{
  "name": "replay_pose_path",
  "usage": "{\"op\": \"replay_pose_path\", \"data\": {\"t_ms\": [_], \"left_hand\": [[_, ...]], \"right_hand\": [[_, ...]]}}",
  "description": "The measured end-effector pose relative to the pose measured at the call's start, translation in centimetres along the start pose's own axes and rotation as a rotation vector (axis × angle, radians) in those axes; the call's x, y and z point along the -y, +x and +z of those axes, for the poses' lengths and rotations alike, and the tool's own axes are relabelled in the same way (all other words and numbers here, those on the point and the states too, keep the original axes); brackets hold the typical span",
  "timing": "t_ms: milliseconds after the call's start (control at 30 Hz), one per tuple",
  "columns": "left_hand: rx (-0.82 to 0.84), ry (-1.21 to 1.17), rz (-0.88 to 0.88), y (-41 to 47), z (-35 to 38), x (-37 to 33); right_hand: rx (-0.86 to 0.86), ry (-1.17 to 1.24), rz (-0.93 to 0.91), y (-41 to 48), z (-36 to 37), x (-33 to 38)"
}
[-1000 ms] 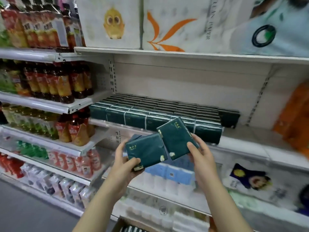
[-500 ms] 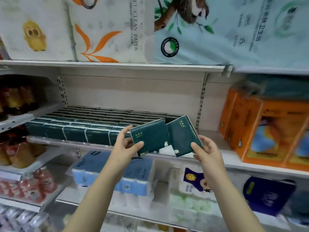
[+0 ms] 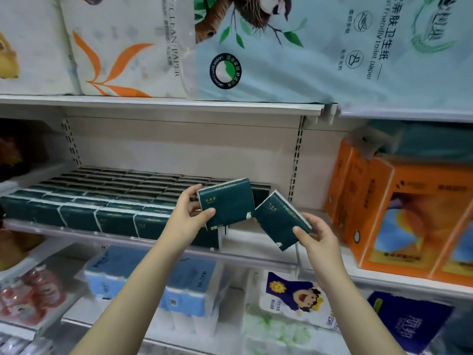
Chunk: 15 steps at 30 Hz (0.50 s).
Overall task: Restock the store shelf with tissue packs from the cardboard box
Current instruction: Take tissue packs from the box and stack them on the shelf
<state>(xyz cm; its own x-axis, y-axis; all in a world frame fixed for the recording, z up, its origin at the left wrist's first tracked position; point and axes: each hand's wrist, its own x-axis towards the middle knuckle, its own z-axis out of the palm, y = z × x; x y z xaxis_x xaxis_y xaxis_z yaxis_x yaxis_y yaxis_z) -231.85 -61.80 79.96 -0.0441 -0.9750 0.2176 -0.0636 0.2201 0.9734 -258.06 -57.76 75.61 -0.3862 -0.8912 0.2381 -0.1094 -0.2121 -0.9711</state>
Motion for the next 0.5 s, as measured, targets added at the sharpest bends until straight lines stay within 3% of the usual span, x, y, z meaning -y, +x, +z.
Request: {"op": "replay_pose_path", "data": {"t_ms": [233,500], "left_hand": [[0.012,0.025,0.025,6.9,-1.3,0.8],[0.048,0.026,0.036,13.3,-4.1,2.0]], "right_hand": [[0.027,-0.29,0.004,7.5,4.8,-2.0],[-0.047,-0.418,-0.022,14.0,10.8,-5.8]]}}
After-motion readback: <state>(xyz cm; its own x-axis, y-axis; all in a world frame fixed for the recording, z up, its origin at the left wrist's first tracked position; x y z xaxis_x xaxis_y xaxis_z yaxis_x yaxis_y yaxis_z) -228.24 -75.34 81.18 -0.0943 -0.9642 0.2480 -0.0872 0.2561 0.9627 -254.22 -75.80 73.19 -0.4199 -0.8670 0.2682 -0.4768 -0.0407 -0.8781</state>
